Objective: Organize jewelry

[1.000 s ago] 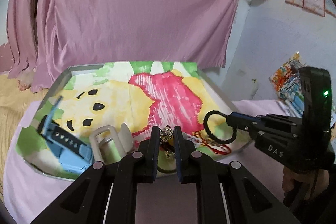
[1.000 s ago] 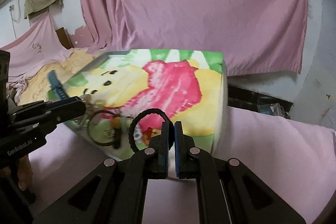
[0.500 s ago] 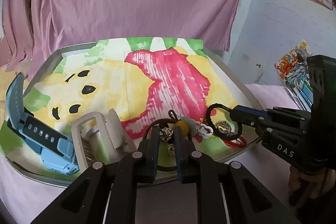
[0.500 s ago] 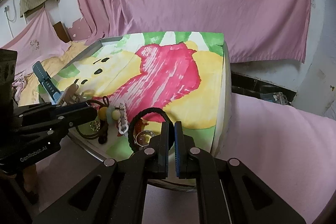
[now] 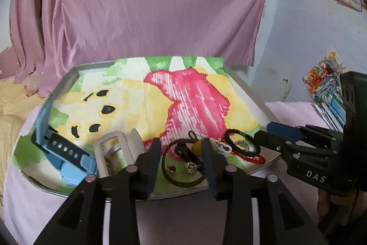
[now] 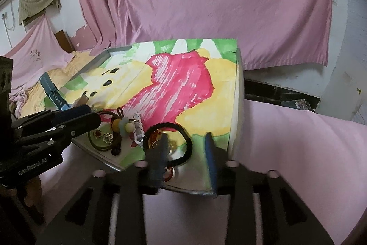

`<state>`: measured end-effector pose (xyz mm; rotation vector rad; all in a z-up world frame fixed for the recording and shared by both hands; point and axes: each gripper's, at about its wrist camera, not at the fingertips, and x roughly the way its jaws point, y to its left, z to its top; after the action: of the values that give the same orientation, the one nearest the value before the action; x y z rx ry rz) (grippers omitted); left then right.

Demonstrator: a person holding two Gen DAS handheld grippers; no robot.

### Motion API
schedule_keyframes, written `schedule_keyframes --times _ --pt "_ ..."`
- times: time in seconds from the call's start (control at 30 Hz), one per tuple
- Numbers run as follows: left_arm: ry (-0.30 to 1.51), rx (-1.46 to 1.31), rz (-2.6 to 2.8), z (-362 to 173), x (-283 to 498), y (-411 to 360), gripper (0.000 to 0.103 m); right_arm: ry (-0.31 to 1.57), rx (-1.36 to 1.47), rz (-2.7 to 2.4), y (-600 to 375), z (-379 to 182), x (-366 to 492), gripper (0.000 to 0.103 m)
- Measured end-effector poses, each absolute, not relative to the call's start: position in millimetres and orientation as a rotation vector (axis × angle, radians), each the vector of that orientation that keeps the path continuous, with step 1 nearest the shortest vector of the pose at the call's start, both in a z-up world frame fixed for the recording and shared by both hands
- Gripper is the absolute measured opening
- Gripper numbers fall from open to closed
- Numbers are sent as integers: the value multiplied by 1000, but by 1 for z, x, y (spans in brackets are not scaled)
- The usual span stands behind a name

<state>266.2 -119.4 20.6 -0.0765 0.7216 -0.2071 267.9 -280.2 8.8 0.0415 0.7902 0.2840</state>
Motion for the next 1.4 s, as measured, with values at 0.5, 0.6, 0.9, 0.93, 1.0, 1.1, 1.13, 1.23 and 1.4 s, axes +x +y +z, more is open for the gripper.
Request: schedule_keyframes --times 0.5,0.6,0.9,0.93,1.0,1.1,1.13,1.23,1.4 --pt "446 -176 -106 63 198 -78 100 501 117 200 -280 57 194 74" --pt "394 -179 -87 69 178 -68 103 435 129 184 -275 65 174 78" --pt "307 -171 -49 77 118 -37 103 285 141 160 -254 76 107 93" --pt "303 -170 -47 77 112 -35 103 274 143 160 -251 77 100 93" --pt "288 -164 -37 78 97 -28 103 257 148 160 -248 77 87 93" --pt "277 -158 -27 79 79 -21 103 234 154 154 -243 77 65 93" --pt "272 -157 -24 79 73 -19 103 231 153 151 -241 76 60 93" --pt "266 -153 -19 78 55 -13 103 221 148 147 -235 73 43 93" --pt "251 -151 -16 75 27 -4 103 200 141 137 -230 69 15 93"
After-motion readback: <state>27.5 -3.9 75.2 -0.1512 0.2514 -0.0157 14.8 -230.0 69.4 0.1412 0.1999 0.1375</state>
